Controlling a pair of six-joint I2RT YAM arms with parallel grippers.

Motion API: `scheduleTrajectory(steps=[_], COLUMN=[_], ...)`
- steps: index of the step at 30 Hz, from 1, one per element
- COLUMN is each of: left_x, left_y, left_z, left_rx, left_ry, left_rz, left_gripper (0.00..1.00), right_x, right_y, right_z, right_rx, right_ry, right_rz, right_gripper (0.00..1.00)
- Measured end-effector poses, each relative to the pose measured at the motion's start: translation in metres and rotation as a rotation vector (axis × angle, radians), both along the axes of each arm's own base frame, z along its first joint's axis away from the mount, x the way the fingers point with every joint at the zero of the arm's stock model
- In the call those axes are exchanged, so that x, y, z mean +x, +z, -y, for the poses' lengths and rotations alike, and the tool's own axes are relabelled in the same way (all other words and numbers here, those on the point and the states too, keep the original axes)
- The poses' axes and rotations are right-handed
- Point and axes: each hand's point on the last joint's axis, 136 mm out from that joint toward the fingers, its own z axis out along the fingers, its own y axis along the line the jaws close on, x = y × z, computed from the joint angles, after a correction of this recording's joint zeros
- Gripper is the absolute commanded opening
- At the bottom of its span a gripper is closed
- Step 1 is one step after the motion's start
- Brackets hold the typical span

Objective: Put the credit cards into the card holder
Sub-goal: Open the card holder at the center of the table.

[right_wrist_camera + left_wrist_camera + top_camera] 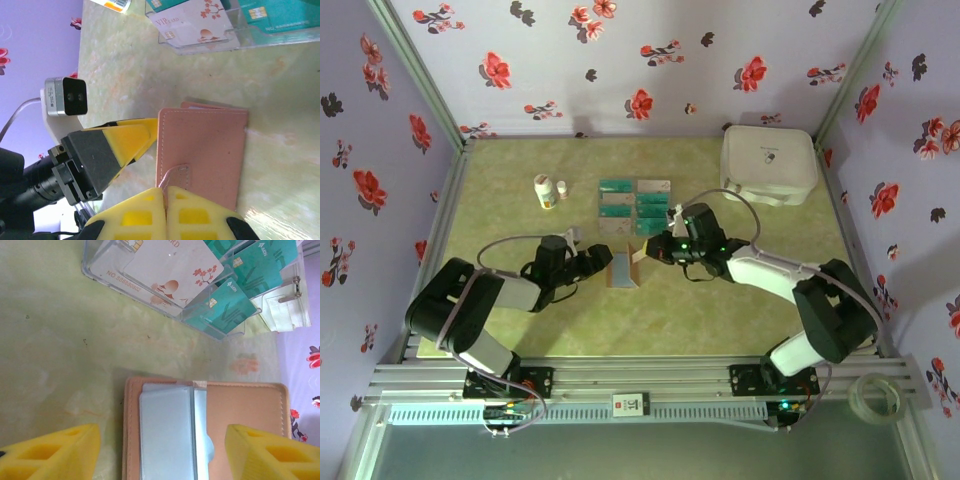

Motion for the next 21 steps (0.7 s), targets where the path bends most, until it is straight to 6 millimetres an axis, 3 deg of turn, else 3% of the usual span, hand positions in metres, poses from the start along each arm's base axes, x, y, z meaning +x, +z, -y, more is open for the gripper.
scheduleTrajectory(steps=[7,21], left_x=[0.001,-0.007], left_y=[-0.004,-0.009], left_z=[0.007,0.017], left_rx=[0.098,0.339], left_ry=[-0.046,-0.183], left_rz=[-0.024,-0.056], left_gripper=[0.68,0.69], right_x=[-0.006,-0.013], right_y=[-0.007,-0.057], right_z=[0.023,0.062], right_rx=[-0.019,-0.103], right_ry=[-0.03,-0.103], right_rz=[0.01,-0.069], right_gripper=[0.0,0.0])
